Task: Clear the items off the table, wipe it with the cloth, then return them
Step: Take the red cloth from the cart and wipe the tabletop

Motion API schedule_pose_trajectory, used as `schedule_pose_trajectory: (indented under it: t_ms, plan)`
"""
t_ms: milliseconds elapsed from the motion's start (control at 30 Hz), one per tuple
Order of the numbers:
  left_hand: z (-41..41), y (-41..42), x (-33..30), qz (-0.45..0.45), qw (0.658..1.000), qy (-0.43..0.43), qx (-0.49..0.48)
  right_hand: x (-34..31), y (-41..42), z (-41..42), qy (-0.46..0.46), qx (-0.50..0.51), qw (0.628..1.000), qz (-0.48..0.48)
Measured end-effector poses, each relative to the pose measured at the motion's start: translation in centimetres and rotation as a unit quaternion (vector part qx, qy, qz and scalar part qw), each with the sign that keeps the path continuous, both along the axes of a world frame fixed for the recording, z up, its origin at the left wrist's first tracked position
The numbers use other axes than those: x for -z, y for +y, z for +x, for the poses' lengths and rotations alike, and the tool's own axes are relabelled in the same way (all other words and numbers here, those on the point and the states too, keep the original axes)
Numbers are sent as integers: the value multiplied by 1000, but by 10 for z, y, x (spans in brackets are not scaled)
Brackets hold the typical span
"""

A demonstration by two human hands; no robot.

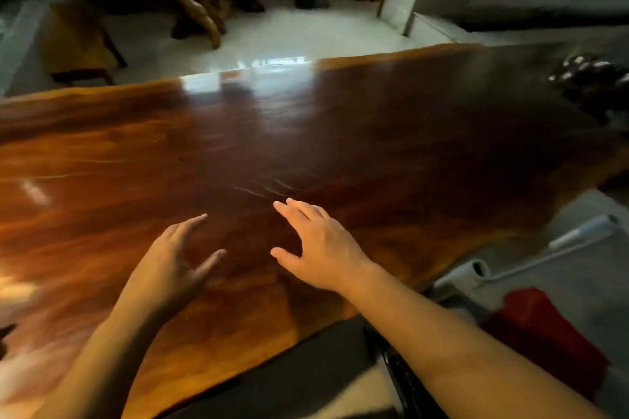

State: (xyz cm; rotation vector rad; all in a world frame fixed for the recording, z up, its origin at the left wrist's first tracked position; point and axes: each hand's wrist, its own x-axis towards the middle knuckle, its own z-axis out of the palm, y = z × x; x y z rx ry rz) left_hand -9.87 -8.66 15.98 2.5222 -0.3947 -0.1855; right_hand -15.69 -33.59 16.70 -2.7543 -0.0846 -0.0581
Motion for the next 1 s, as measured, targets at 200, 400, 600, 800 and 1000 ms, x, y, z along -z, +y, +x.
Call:
schedule_pose_trajectory:
  t_ms: [200,400,600,800,1000]
  plan:
    - [-42,-141,-21,-5,997,0,82,-21,-123,-83,-39,92,995,15]
    - [-91,-283,-32,-26,979,3,203,-27,-230,-182,-50,205,976,43]
    - [-140,-386,-27,-42,939,0,341,-18,-291,-271,-44,310,948,57]
    - [-179,-453,-5,-17,889,18,456,10,-310,-333,-38,428,898,90]
    - [-203,-498,23,73,844,30,531,47,-317,-367,7,531,842,96]
